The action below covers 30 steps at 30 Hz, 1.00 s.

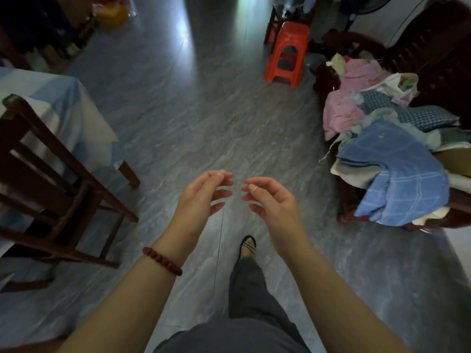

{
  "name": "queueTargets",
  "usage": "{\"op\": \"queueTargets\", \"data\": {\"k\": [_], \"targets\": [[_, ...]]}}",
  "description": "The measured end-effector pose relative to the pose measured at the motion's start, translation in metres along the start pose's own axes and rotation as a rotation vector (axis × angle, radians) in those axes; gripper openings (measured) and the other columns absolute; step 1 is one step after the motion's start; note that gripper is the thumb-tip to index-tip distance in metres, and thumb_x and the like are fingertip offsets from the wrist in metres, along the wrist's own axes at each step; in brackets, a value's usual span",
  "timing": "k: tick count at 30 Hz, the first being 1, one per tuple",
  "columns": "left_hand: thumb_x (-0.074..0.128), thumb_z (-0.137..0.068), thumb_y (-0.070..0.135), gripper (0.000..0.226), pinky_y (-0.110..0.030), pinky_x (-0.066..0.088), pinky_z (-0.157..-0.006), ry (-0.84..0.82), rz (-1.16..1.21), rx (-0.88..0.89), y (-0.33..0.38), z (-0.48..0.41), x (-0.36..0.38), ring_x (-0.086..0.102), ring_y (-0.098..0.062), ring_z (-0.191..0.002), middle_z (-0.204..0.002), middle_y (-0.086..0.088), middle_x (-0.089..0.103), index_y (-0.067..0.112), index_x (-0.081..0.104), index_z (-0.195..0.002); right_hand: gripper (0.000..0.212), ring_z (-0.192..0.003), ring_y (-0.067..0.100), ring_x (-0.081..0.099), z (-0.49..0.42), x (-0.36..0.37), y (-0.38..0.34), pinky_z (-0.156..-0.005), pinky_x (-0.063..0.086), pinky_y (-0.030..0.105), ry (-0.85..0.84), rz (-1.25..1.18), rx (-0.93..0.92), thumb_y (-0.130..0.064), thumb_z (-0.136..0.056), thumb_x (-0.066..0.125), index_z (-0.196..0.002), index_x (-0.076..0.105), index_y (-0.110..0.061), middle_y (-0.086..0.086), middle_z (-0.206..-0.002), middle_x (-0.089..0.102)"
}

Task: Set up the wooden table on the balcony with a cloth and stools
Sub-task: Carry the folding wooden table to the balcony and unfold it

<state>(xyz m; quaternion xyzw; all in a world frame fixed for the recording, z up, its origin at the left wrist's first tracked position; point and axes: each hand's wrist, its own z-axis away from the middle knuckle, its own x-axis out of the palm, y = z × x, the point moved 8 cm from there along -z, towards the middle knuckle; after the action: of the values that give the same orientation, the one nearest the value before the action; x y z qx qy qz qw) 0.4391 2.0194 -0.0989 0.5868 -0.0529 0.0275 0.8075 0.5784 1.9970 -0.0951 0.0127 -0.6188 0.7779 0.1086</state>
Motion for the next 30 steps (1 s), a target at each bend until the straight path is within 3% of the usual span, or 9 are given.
{"op": "queueTargets", "data": {"k": [5,11,18,30], "targets": [[0.047,-0.094,0.033,0.024,-0.027,0.048,-0.078,0.027,0.002,0.012,0.033,-0.107,0.022,0.065,-0.008,-0.086,-0.089,0.010,0.070,0.029,0.068,-0.084,0.014,-0.079,0.011,0.062,-0.115,-0.004,-0.028,-0.076,0.046,0.025,-0.040,0.013,-0.020,-0.009,-0.089,0.059,-0.085,0.067,-0.020,0.001,-0.086,0.067],[0.047,-0.095,0.030,0.022,-0.026,0.046,-0.079,0.030,-0.006,0.007,0.079,-0.224,0.056,0.063,-0.008,-0.084,-0.088,0.009,0.069,0.025,0.066,-0.085,0.016,-0.073,0.007,0.060,-0.243,-0.016,-0.079,-0.071,0.045,0.019,-0.086,0.047,-0.053,-0.006,-0.089,0.058,-0.083,0.064,-0.019,-0.002,-0.084,0.067],[0.046,-0.095,0.030,0.022,-0.024,0.046,-0.077,0.035,0.033,-0.023,0.099,-0.317,0.072,0.063,-0.008,-0.084,-0.092,0.007,0.069,0.024,0.067,-0.089,0.014,-0.074,0.005,0.062,-0.341,-0.014,-0.092,-0.071,0.047,0.019,-0.109,0.064,-0.016,-0.007,-0.090,0.058,-0.085,0.066,-0.018,-0.004,-0.082,0.067],[0.047,-0.095,0.027,0.019,-0.025,0.043,-0.078,0.077,0.045,-0.024,0.166,-0.537,0.034,0.060,-0.009,-0.083,-0.090,0.007,0.066,0.023,0.064,-0.087,0.018,-0.071,0.005,0.061,-0.564,0.049,-0.132,-0.069,0.045,0.019,-0.106,0.089,-0.014,-0.006,-0.090,0.057,-0.083,0.065,-0.021,-0.002,-0.084,0.067]]}}
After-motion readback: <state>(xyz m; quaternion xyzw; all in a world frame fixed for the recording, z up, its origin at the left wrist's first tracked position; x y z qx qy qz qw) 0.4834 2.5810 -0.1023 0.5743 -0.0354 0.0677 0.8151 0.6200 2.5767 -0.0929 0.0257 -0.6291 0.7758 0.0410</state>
